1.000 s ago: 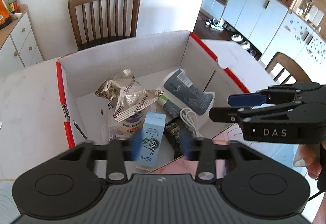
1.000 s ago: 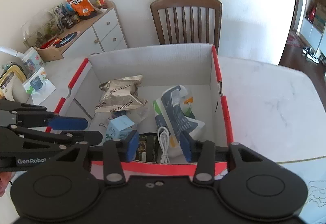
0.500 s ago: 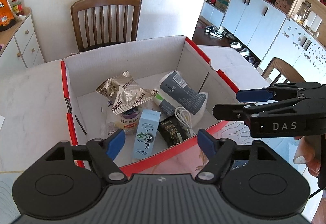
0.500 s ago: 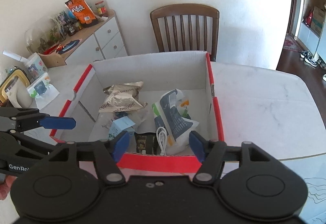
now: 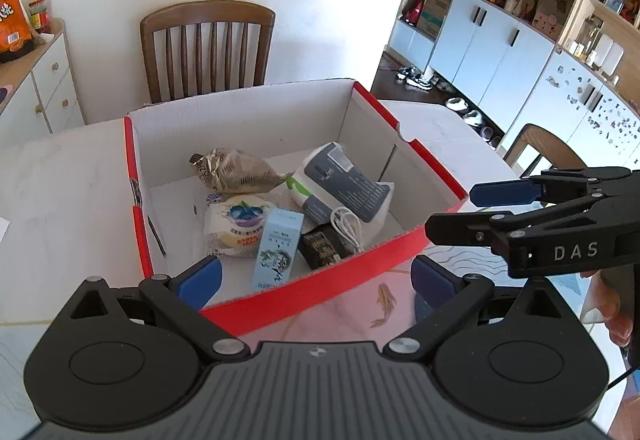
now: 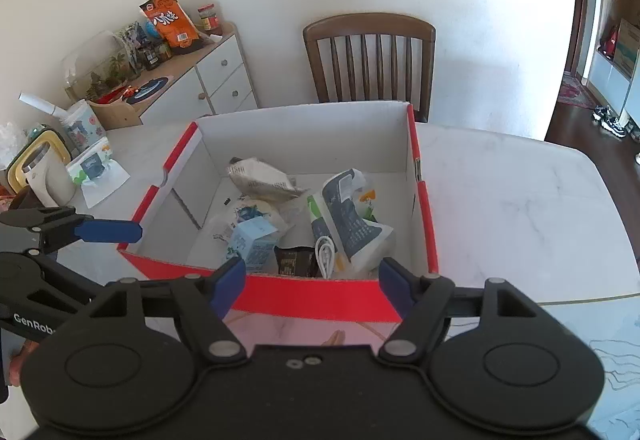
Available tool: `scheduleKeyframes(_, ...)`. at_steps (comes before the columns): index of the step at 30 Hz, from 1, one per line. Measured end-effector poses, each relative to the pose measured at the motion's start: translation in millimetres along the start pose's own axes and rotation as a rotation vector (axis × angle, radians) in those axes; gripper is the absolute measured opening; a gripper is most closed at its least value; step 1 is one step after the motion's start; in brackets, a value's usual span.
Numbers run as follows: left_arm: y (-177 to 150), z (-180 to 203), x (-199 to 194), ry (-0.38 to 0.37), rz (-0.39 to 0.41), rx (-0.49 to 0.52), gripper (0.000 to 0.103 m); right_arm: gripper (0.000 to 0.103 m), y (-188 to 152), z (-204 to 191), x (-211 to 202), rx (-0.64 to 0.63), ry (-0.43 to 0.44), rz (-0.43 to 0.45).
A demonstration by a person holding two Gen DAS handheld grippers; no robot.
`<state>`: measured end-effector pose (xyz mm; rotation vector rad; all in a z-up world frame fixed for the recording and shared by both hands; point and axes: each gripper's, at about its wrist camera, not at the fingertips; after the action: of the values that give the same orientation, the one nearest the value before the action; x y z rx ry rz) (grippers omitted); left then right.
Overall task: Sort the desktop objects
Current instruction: 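Withdraw both tools from the box toward the remaining items on the table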
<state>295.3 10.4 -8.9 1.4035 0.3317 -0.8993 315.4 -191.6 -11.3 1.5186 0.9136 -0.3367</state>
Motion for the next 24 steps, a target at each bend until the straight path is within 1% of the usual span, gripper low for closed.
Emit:
scheduleKeyframes(7, -12.4, 3.6, -14.7, -0.026, 0.015, -0.020, 0.102, 0.074, -7.2, -5.2, -19.7, -0.006, 0.018, 0.016)
scheduleKeyframes(12, -23.5, 9.9, -26.6, -0.056, 0.027, -0.018, 0.103, 0.074, -18.6, -10.3, -35.9, -0.009, 0.027, 0.024)
scheduleKeyframes(16, -33.7, 12.4, -36.0, -0.080, 0.031, -0.040, 0.103, 0.074, -30.1, -13.2, -48.3, 0.009, 0.035, 0.025)
scheduleKeyframes(21, -52.3, 16.0, -50.2, -0.066, 0.053, -0.035, 0.103, 0.074, -47.6, -18.0, -66.6, 0.001, 0.035, 0.037)
scheduleKeyframes(24, -65.1, 17.2, -60.0, -0.056, 0.085, -0.026, 0.103, 0.074, -61.7, -18.8, -76.9, 0.004, 0.033, 0.033)
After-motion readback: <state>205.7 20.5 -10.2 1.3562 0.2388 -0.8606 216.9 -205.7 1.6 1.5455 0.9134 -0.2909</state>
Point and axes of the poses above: each gripper's, at about its wrist camera, not at the fingertips, and x roughly the way its jaws point, z to its right, y to its top, and after that the axes turned 4 degrees about z, right-handed
